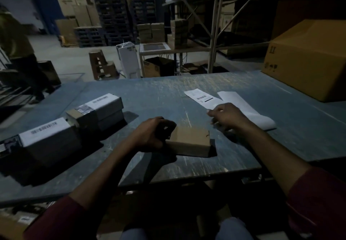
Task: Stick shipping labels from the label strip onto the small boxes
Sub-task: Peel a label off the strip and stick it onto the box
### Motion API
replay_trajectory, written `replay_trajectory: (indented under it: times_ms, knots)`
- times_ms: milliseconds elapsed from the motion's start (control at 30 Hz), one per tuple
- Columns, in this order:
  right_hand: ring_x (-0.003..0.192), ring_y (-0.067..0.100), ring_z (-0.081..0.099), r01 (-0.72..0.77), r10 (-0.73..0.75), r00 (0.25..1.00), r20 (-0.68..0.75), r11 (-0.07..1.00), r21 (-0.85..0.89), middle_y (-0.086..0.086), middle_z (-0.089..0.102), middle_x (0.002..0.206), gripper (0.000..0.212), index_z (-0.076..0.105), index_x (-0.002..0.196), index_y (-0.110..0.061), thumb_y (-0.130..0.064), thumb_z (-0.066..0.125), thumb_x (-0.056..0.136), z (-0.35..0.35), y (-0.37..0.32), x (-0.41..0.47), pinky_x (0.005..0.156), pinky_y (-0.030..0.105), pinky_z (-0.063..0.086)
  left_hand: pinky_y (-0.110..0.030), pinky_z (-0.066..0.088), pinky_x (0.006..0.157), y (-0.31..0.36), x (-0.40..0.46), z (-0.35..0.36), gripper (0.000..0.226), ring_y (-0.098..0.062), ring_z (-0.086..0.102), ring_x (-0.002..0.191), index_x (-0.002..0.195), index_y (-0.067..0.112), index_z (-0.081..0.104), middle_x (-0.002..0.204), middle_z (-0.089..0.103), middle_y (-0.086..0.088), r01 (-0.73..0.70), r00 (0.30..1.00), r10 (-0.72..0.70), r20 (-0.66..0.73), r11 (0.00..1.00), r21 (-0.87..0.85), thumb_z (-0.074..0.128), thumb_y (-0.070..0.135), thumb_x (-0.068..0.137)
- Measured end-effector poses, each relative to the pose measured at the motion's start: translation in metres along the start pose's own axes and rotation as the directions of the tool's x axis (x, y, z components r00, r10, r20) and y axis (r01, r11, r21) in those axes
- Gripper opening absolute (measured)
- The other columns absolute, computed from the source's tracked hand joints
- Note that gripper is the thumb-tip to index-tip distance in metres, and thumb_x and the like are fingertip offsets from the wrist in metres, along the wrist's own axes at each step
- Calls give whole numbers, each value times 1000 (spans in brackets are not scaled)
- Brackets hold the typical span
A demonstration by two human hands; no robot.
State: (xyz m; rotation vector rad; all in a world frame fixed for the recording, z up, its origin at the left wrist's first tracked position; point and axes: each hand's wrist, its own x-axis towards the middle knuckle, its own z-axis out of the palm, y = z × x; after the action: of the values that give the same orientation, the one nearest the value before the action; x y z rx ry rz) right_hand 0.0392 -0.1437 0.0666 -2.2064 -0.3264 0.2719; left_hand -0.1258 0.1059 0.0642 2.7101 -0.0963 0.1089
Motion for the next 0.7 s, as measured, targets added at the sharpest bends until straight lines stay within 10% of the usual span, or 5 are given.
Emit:
replay_trajectory:
  times_ms: [100,267,467,600,700]
  knots:
    - [102,25,68,76,-107,992,-72,935,-347,1,76,116,19,72,95,-31,-48,75,87,-2,4,25,83,38,58,-36,50,100,-1,5,-3,78,-24,60,124,148,23,55,133,59,-3,28,996,-25,88,999,-27,84,10,77]
    - [127,43,54,-17,-42,994,-97,841,-541,14,60,141,68,48,142,-39,-63,55,79,17,30,59,103,54,49,-35,45,113,12,20,-15,77,-21,54,138,157,30,43,155,51,-2,113,975,-85,206,986,-124,80,23,90]
    - [99,30,71,130,-247,964,-95,755,-643,6,75,109,23,63,101,-29,-42,44,101,23,36,29,85,37,57,-24,52,93,17,37,-6,64,-15,63,125,139,27,64,130,71,3,62,985,-103,-141,961,-271,85,48,82]
    - [87,21,71,209,-367,929,-54,638,-741,-1,76,91,29,61,85,-20,-39,46,101,14,44,-19,67,31,42,-8,49,78,22,57,2,52,-11,69,106,128,24,72,117,76,3,38,968,-107,-227,956,-290,86,44,82]
    - [91,17,71,239,-388,921,-28,621,-747,-5,76,94,32,67,94,-24,-49,48,98,0,43,-45,68,31,40,-25,58,84,30,69,7,49,-12,71,100,125,26,73,114,76,4,65,965,-132,-229,959,-277,84,49,83]
